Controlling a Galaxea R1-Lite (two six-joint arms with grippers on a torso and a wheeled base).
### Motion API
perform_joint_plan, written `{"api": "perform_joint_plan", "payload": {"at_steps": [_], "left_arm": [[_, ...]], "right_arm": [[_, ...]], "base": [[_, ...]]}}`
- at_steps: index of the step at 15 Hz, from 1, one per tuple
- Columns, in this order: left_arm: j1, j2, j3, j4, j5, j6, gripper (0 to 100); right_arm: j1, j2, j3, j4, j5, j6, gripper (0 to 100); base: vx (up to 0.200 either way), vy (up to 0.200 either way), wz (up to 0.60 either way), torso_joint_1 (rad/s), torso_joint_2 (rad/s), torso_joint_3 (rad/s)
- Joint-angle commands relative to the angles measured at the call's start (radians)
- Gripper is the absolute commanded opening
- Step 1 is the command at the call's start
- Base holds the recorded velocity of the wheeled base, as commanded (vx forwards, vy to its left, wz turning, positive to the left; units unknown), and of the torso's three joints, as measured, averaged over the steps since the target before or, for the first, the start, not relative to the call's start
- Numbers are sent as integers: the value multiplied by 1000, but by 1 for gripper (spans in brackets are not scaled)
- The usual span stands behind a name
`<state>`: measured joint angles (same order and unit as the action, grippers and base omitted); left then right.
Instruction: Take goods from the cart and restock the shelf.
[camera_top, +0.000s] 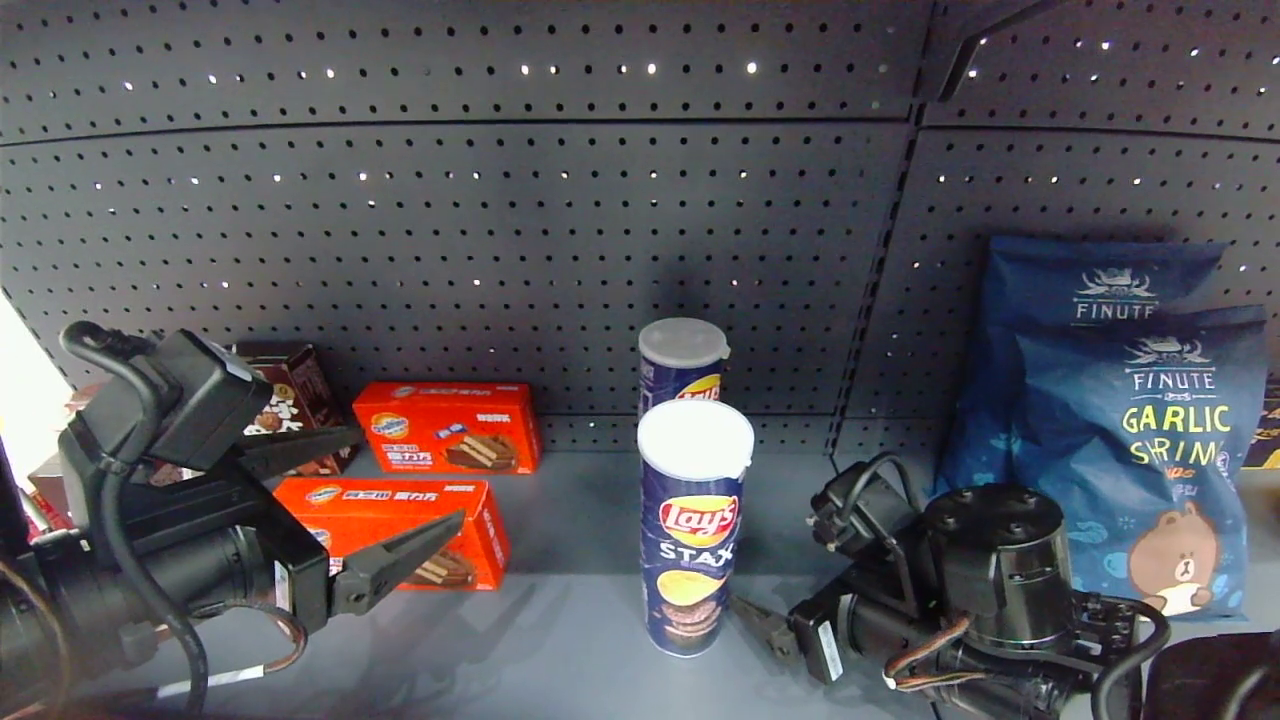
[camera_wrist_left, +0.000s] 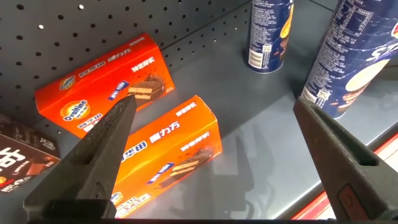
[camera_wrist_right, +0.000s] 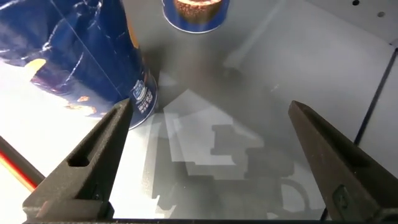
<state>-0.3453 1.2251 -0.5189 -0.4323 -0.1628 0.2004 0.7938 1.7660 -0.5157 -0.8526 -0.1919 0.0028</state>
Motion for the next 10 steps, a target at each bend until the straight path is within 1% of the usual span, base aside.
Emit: {"api": "perform_joint_plan", "payload": {"at_steps": [1, 7, 9, 10], "left_arm": [[0, 1, 0, 0, 0, -1, 100], [0, -4, 11, 0, 0, 1, 100], [3, -6, 10, -2, 0, 1, 100], [3, -22, 13, 0, 0, -1, 100]], "right_arm": [[2, 3, -3, 1, 0, 0, 100], [8, 4, -1, -2, -3, 0, 100], [7, -22, 6, -3, -31, 0, 100], [1, -76, 14, 3, -38, 2, 100]], "base": [[0, 0, 0, 0, 0, 0], [0, 0, 0, 0, 0, 0], [0, 0, 0, 0, 0, 0], [0, 0, 0, 0, 0, 0]]}}
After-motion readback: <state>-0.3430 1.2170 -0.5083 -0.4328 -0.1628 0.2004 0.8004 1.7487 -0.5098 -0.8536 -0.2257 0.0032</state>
